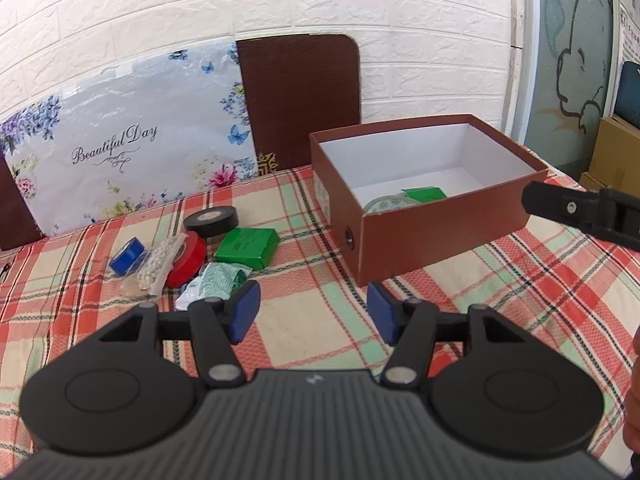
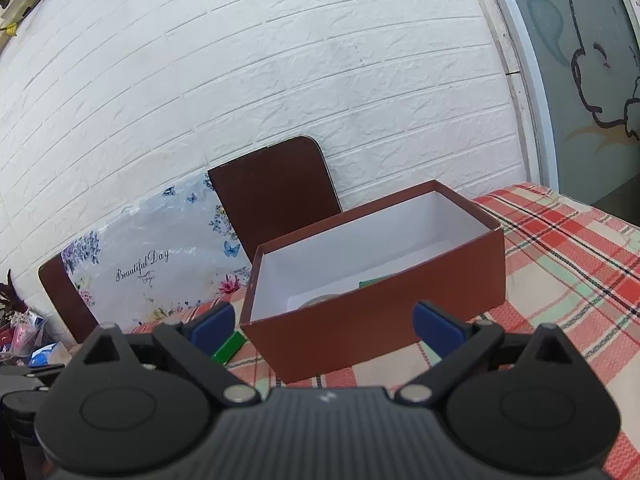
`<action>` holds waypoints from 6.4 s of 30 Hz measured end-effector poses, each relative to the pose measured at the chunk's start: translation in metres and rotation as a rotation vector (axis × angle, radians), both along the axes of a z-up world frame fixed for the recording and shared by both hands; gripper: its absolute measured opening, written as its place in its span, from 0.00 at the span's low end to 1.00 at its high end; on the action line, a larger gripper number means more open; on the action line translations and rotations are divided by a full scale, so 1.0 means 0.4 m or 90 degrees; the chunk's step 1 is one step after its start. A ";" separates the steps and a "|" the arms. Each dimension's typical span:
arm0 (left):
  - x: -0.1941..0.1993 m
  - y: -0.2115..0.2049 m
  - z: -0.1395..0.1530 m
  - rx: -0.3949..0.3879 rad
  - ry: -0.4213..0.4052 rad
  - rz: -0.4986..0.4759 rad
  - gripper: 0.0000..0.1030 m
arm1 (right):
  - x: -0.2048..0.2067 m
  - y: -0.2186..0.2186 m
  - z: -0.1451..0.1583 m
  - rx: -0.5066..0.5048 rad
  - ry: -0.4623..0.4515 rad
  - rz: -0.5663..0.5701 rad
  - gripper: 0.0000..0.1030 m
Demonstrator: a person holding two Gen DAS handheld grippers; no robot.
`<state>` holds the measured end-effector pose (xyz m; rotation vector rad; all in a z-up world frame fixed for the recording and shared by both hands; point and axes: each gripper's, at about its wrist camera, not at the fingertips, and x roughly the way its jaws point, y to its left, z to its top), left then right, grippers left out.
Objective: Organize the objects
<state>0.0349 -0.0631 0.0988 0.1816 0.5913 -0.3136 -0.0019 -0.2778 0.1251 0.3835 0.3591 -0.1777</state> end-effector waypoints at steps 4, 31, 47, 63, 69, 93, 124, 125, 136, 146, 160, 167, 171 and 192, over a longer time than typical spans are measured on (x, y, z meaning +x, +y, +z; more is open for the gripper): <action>0.011 0.043 -0.019 -0.004 0.008 0.019 0.59 | 0.015 0.031 -0.006 -0.009 0.009 0.004 0.96; 0.182 0.663 -0.273 0.032 -0.027 0.372 0.60 | 0.352 0.525 -0.067 -0.235 0.077 0.316 0.66; 0.164 0.722 -0.273 -0.111 -0.093 0.392 0.60 | 0.823 0.833 -0.224 -0.368 0.218 0.469 0.57; 0.194 0.686 -0.266 -0.109 -0.004 0.312 0.59 | 0.204 0.442 -0.208 -0.281 0.190 0.375 0.57; 0.092 0.330 -0.164 -0.197 0.133 -0.023 0.57 | 0.113 0.302 -0.238 -0.248 0.207 0.295 0.64; 0.179 -0.182 0.076 -0.115 0.093 -0.211 0.26 | 0.116 0.148 -0.072 -0.383 -0.058 0.153 0.56; 0.149 0.191 -0.078 -0.028 0.063 0.093 0.46 | 0.120 0.093 -0.114 -0.195 0.012 0.185 0.62; 0.145 0.230 -0.102 -0.022 0.070 0.113 0.46 | 0.130 0.124 -0.120 -0.190 0.022 0.216 0.58; 0.115 0.471 -0.276 -0.110 -0.001 0.242 0.57 | 0.355 0.408 -0.183 -0.213 0.115 0.372 0.52; 0.121 0.474 -0.286 -0.122 -0.009 0.223 0.66 | 0.471 0.461 -0.256 -0.252 0.184 0.336 0.08; 0.083 0.262 -0.174 -0.217 0.094 0.038 0.67 | 0.007 0.255 -0.250 -0.229 0.175 0.303 0.34; 0.082 0.085 -0.217 -0.171 0.190 -0.099 0.66 | 0.064 0.238 -0.251 -0.162 0.181 0.316 0.43; 0.088 0.072 -0.248 -0.188 0.224 -0.113 0.39 | 0.113 0.235 -0.258 -0.139 0.178 0.325 0.35; 0.370 -0.306 0.020 -0.160 0.059 -0.187 0.35 | 0.354 -0.022 -0.088 -0.205 0.026 0.110 0.23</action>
